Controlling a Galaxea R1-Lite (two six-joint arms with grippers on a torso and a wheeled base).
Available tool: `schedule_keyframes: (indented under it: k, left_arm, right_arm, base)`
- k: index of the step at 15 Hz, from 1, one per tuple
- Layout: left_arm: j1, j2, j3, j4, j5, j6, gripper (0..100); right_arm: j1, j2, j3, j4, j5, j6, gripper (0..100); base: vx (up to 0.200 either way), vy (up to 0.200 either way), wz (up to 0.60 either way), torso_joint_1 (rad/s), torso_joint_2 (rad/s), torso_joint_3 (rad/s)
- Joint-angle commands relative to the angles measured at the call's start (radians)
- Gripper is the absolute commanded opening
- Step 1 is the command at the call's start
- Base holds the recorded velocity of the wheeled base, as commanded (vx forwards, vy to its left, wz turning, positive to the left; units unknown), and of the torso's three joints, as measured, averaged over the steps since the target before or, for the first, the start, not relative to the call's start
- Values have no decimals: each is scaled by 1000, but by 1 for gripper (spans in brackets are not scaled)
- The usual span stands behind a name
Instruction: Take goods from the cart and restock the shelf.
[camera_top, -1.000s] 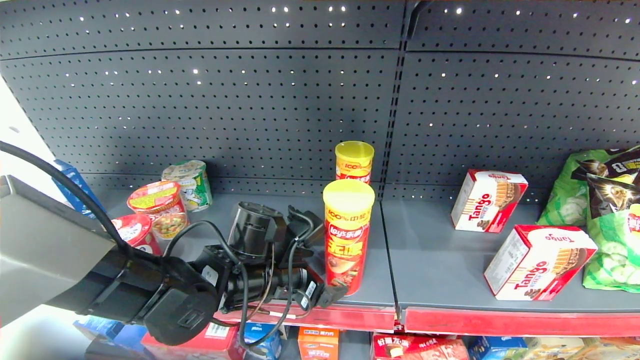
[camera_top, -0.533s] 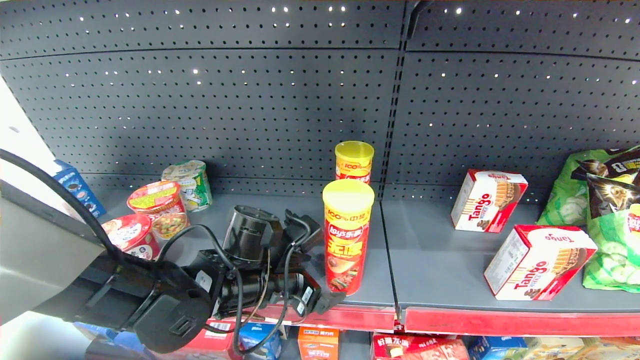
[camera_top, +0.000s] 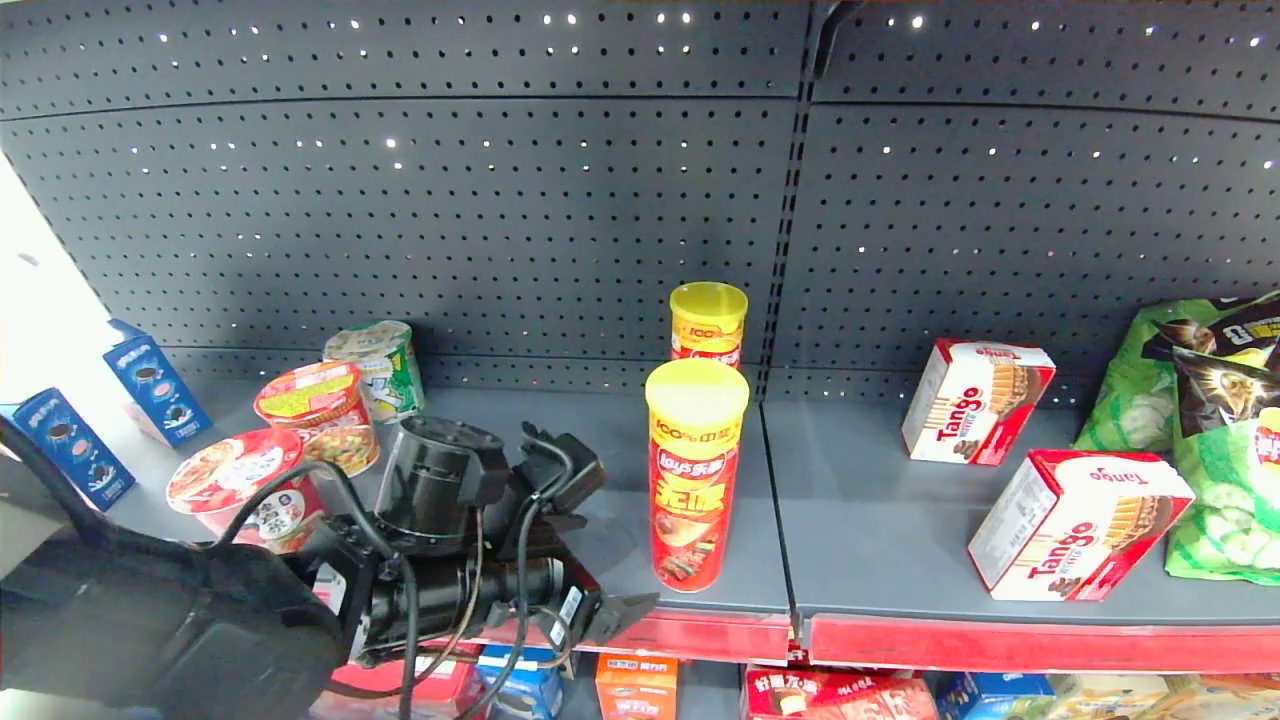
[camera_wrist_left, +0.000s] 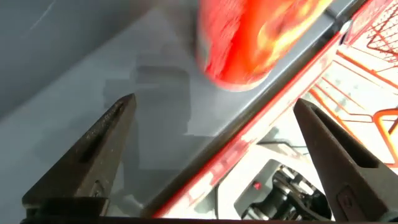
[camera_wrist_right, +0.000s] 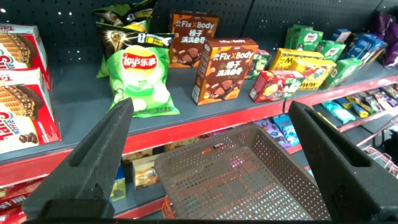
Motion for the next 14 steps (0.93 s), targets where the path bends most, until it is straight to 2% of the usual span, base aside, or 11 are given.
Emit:
schedule_keyframes:
  k: [1,4,6,10,14]
  left_arm:
    - [57,-51,59,-1,7,2,100]
    - [120,-48,56,2,11,2,100]
    - [121,-30,43,0,17,3,100]
    - [103,76,-45,2,52,3,100]
    - [101,137,-120,0,52,3,100]
  right_arm:
    - [1,1,1,0,0,-1,100]
    - [1,1,1,0,0,-1,100]
    - [2,1,-1,0,0,-1,100]
    - [2,1,-1,0,0,-2,100]
    - [2,1,-1,0,0,-1,100]
  base:
    - [0,0,0,0,0,0]
    - [0,0,0,0,0,0]
    - [0,0,0,0,0,0]
    - [0,0,0,0,0,0]
    - [0,0,0,0,0,0]
